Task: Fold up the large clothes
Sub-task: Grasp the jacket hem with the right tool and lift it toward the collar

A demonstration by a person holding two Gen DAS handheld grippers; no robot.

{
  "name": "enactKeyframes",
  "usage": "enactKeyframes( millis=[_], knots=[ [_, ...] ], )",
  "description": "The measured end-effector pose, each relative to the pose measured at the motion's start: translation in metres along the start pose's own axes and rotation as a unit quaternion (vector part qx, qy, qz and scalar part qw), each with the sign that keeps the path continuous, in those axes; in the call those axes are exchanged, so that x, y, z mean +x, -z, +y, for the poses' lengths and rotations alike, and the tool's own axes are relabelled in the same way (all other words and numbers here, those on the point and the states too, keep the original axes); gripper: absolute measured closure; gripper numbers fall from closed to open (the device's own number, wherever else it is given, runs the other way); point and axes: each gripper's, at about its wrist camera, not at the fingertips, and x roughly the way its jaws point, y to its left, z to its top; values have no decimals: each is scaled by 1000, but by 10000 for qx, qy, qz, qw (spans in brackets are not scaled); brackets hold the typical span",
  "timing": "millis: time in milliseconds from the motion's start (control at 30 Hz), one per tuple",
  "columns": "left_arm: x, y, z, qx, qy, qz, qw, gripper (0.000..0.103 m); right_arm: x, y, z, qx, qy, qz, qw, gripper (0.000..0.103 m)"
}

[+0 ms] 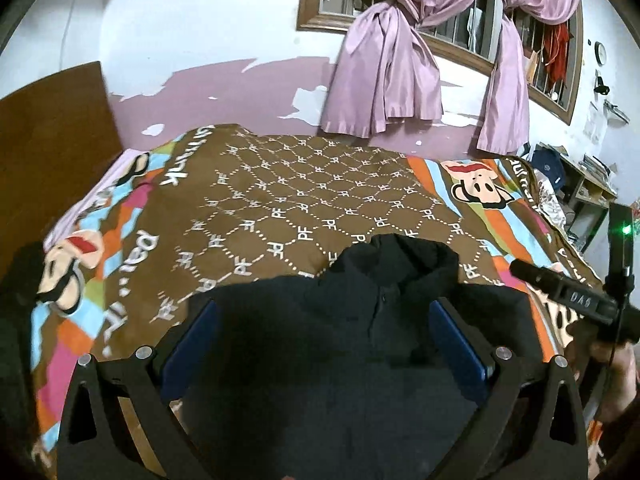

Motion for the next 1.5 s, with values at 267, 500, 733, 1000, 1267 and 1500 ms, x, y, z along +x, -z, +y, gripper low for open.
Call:
enactKeyframes(
  millis=[267, 500, 733, 1000, 1267, 1500],
  knots=[
    [96, -13, -2, 188, -54, 140, 9997, 3, 56, -18, -14, 335, 69, 103, 9994, 43],
    [151, -19, 1, -171, 228, 574, 9979, 53, 80, -17, -15, 194, 78, 414, 9989, 87],
    [165, -16, 1, -354, 473, 712, 9957, 99, 45, -2, -11, -8, -424, 57, 9991, 93],
    [123, 0, 47, -1136, 681, 555, 9896, 101, -8, 42, -16, -943, -465, 266, 9941, 98],
    [97, 52, 43, -399, 482, 877, 9942, 101, 14, 86, -16, -1528, -39, 764, 9853, 98],
    [119, 83, 43, -337, 344, 938, 9944, 101, 14, 94, -15, -1635, 4, 657, 9844, 98]
  ],
)
